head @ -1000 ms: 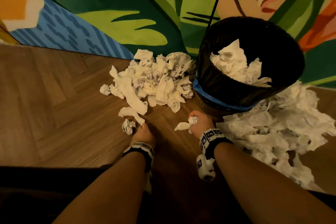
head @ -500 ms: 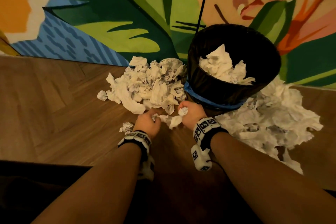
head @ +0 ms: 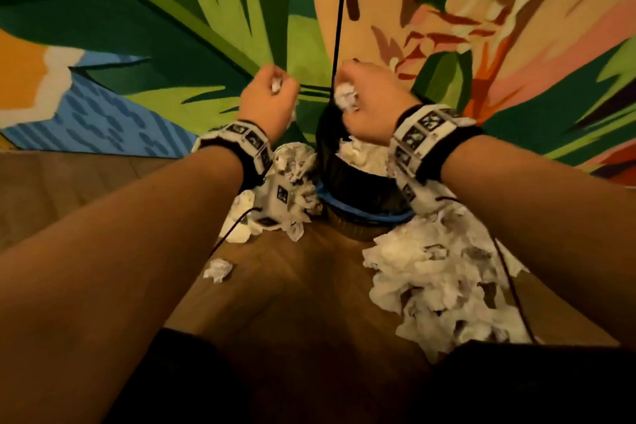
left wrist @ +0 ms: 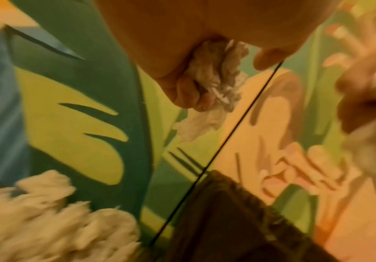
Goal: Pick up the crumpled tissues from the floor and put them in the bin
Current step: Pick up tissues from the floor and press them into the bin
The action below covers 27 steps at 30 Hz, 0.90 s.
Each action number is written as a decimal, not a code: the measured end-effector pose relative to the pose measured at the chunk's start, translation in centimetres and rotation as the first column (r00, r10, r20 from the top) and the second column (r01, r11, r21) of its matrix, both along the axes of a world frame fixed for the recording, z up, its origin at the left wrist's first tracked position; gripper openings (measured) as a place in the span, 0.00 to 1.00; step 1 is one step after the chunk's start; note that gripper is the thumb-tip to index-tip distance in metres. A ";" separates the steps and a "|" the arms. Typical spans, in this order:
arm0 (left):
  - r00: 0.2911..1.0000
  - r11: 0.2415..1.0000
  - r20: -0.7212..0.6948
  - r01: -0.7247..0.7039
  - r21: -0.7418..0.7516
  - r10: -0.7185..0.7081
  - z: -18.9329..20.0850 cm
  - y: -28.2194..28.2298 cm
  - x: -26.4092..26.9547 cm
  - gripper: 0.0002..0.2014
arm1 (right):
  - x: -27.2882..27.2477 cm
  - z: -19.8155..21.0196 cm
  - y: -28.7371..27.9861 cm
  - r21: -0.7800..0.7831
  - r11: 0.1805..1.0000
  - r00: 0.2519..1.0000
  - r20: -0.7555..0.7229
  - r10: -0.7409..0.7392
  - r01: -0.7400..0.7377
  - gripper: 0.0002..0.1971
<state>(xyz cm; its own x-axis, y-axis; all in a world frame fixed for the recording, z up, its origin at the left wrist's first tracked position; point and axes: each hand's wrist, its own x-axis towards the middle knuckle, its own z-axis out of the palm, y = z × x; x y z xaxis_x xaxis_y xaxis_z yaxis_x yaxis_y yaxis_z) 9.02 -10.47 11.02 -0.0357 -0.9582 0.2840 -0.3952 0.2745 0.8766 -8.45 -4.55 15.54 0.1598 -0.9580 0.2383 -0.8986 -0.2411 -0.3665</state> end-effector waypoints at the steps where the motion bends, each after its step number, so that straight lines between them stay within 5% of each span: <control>1: 0.999 0.999 -0.034 0.043 0.006 -0.043 0.9 0.1 -1.0 0.08 | -1.7 0.0 0.1 -0.011 0.997 0.995 0.053 -0.080 0.081 0.19; 5: 0.976 0.971 -0.049 0.216 0.097 -0.212 2.3 1.7 -5.5 0.14 | -6.7 -2.4 0.9 0.085 0.931 0.883 0.297 -0.364 0.355 0.22; 9: 0.900 0.922 0.216 0.348 0.170 -0.379 1.1 2.6 -8.4 0.24 | -8.0 -5.2 1.1 0.182 0.870 0.824 0.280 -0.493 0.458 0.20; 14: 0.589 0.911 0.707 0.355 0.208 -0.391 -0.9 2.0 -9.1 0.32 | -8.1 -6.2 1.1 0.236 0.866 0.880 0.076 -0.469 0.441 0.31; 22: 0.855 0.987 0.504 0.158 -0.024 -0.125 -1.0 -1.5 -1.2 0.14 | -3.9 -3.4 -0.2 -0.007 0.949 0.932 0.186 -0.310 0.316 0.24; 27: 0.925 0.989 0.379 -0.055 0.136 -0.001 -4.9 -1.9 6.5 0.12 | 3.3 -3.0 -1.3 -0.140 0.987 0.979 0.197 -0.053 0.082 0.21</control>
<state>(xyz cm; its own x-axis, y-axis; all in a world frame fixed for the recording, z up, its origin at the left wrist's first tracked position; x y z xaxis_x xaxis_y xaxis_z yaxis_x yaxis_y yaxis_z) 15.51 -12.34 6.16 -0.0870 -0.9895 0.1156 -0.7098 0.1430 0.6897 -5.13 -5.83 12.51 0.0337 -0.9173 0.3968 -0.8309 -0.2463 -0.4989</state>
